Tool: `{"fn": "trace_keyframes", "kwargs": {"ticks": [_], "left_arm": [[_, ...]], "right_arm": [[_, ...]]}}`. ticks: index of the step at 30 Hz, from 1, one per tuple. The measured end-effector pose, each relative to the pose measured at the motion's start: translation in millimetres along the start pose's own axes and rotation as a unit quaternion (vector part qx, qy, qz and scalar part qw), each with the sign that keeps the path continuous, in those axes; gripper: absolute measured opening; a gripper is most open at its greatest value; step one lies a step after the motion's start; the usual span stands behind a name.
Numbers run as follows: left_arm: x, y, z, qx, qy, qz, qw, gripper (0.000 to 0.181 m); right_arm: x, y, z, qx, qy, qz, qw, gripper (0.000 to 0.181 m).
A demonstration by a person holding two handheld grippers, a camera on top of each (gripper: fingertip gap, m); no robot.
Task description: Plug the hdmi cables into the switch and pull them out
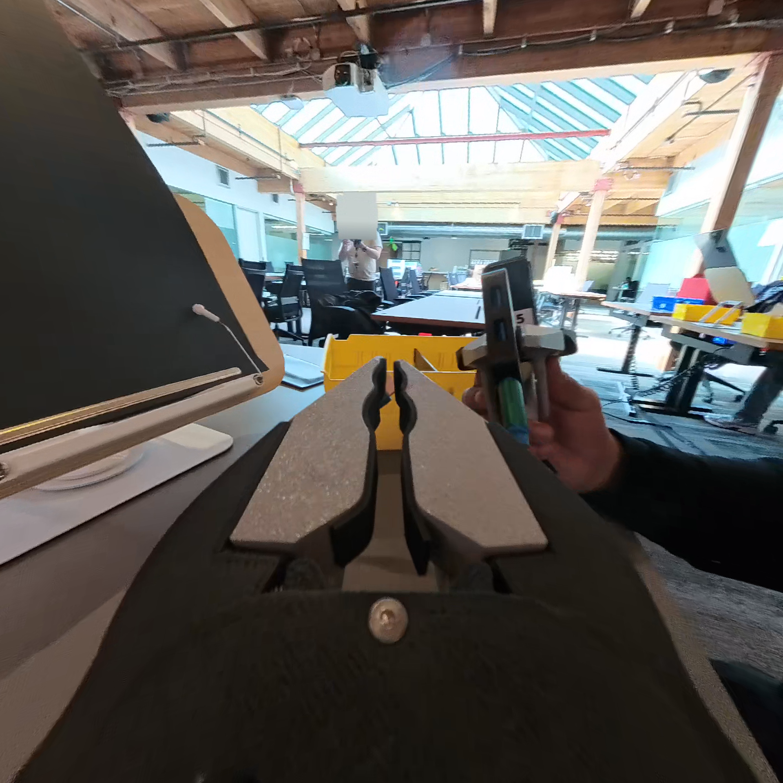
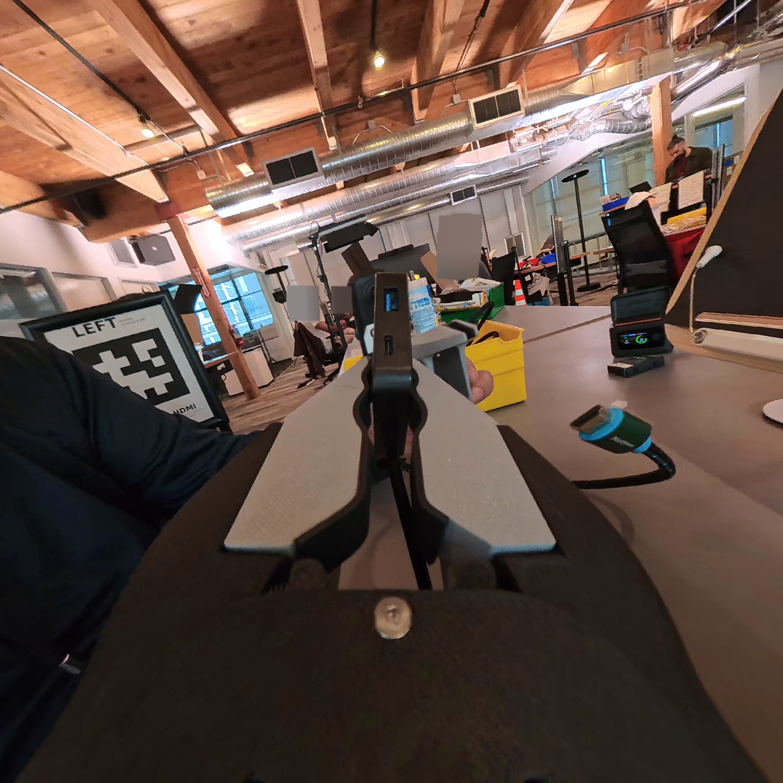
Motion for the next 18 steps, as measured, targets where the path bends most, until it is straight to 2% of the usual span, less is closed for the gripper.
{"fn": "trace_keyframes", "kwargs": {"ticks": [18], "left_arm": [[-14.9, 6.2, 7.3, -0.022, -0.035, -0.011, 0.999, 0.000]], "right_arm": [[-2.0, -1.5, 1.2, 0.003, -0.007, -0.002, 1.000, 0.010]]}}
Point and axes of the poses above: each gripper's, where its closed fingertips meet, z out along the fingers, x out of its top, y = z × x across the jaws, the point moved 2 cm from there along -z, back along the fingers, and after that the axes turned 2 degrees about -z, right-handed, at the moved point
